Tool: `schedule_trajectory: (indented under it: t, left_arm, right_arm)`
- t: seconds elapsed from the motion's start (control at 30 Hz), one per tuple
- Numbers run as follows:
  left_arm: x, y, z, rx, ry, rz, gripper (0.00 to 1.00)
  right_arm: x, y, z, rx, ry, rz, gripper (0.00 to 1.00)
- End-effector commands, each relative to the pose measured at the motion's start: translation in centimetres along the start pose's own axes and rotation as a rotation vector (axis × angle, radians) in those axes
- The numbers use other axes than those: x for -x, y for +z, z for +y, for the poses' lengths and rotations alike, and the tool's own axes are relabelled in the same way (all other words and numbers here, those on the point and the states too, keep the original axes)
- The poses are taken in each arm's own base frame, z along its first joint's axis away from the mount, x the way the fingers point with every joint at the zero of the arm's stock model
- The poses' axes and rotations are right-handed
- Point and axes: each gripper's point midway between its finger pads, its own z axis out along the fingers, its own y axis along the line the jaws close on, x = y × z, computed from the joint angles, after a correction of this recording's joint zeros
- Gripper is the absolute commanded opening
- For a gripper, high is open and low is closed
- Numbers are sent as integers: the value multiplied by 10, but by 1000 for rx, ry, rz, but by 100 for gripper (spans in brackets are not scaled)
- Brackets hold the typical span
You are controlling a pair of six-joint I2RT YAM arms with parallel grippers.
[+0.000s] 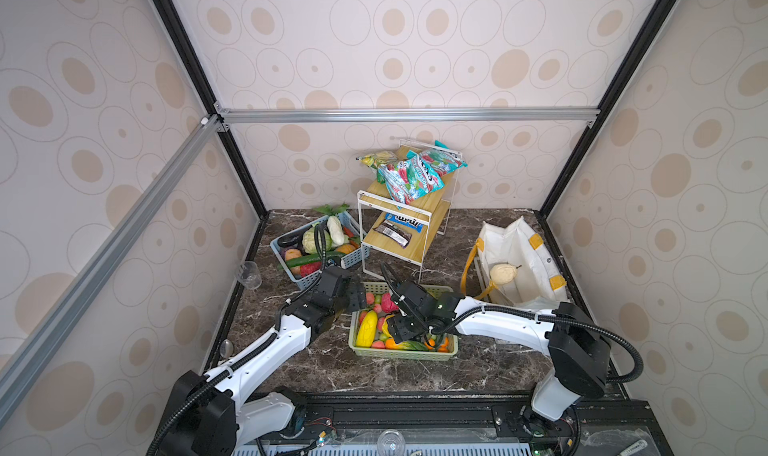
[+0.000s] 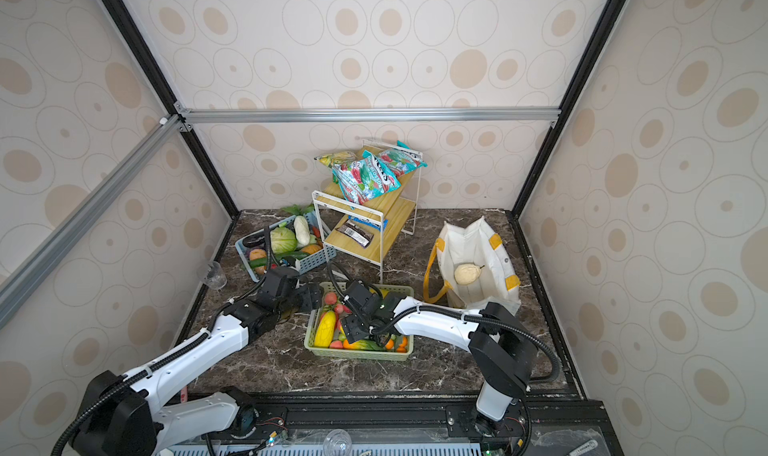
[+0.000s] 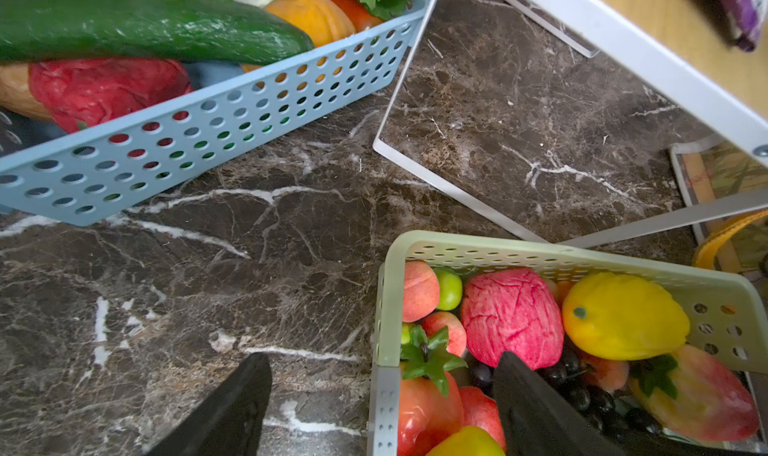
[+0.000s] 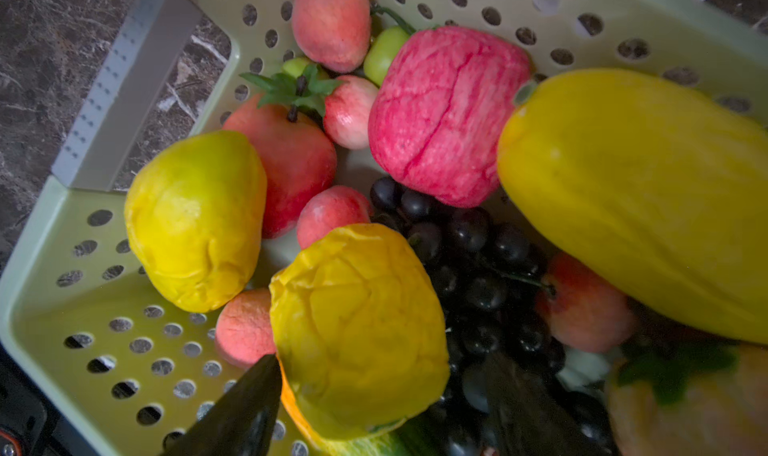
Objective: Place the food into the grocery bag and tie it
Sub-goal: 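Lower the right gripper into the fruit basket toward the yellow lemon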
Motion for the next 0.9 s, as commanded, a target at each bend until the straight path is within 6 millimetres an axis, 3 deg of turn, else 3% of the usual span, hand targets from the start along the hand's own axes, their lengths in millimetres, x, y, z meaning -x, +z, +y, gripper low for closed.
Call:
schedule_trajectory:
  t: [0.0,0.27,0.4,0.6,0.87]
  left_arm:
    - [3,-1,-3,-1,-14,-13,84]
    - [2,-1,-6,-20,-11,-2,83]
    - [4,-6,-24,-118,-4,5,80]
    - [10,-19,-45,-219,21,15,78]
    - [-10,-26,-56,-304,98,103,78]
  right_arm:
    - [-10,9,-1,-11,7,21,80]
    - [-13,13,0,-5,10,29,70]
    - [-12,8,2,12,17,19,62]
    - [-9,-1,5,26,26,12,58]
    - [-4,-21,4,25,44,2,57]
